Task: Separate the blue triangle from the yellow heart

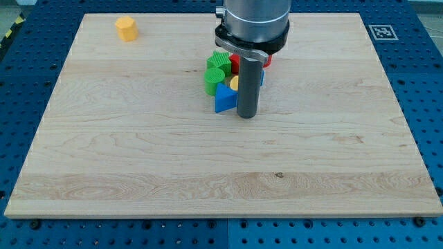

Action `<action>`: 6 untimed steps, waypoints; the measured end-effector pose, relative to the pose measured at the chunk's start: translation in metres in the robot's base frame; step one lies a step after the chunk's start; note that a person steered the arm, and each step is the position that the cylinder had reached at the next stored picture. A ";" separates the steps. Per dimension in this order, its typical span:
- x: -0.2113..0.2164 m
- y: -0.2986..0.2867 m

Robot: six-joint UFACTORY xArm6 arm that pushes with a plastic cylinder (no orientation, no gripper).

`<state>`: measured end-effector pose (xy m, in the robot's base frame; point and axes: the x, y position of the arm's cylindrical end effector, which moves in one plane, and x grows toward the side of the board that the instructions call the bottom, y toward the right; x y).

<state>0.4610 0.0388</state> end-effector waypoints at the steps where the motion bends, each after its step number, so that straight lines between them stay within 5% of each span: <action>1: -0.019 0.001; 6: 0.027 -0.071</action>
